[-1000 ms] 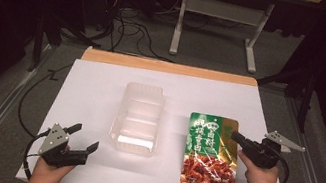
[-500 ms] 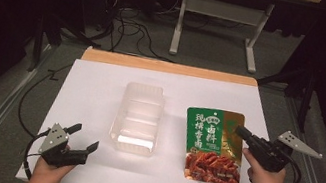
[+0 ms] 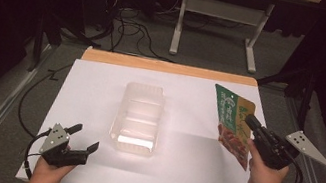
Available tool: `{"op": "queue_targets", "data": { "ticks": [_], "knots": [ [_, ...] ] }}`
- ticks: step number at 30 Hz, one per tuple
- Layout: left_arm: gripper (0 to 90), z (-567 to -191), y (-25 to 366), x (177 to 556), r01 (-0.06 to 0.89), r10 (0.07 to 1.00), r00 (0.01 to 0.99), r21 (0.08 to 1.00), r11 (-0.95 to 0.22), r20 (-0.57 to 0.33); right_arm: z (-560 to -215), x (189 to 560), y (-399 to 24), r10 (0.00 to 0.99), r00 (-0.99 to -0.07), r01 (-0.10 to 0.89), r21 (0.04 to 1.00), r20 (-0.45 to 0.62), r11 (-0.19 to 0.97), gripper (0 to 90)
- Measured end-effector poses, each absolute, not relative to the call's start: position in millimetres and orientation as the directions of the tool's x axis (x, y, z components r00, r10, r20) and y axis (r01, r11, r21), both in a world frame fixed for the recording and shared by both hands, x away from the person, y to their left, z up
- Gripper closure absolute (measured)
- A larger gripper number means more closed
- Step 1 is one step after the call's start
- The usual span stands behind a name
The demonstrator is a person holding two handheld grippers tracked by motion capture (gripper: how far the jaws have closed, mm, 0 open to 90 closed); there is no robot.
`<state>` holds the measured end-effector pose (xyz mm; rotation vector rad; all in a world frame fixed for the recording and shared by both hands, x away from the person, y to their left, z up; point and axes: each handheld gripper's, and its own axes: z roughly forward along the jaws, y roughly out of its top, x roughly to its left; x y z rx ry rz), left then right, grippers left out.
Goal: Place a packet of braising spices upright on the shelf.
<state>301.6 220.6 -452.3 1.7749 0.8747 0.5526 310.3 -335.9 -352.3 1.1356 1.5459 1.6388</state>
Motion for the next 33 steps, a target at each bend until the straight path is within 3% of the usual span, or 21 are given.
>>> {"op": "queue_targets", "data": {
  "ticks": [24,33],
  "knots": [
    [15.3,-450.1,218.5,300.4,0.282,0.756,0.654,0.935,-0.213,-0.025,-367.8,257.8,-361.3,0.929,-0.354,0.161,0.986,0.107,-0.053,90.0],
    [15.3,-450.7,214.5,301.5,0.286,0.749,0.662,0.931,-0.229,-0.019,-379.1,249.5,-375.7,0.936,-0.328,0.179,0.981,0.129,-0.072,87.3]
  ]
}}
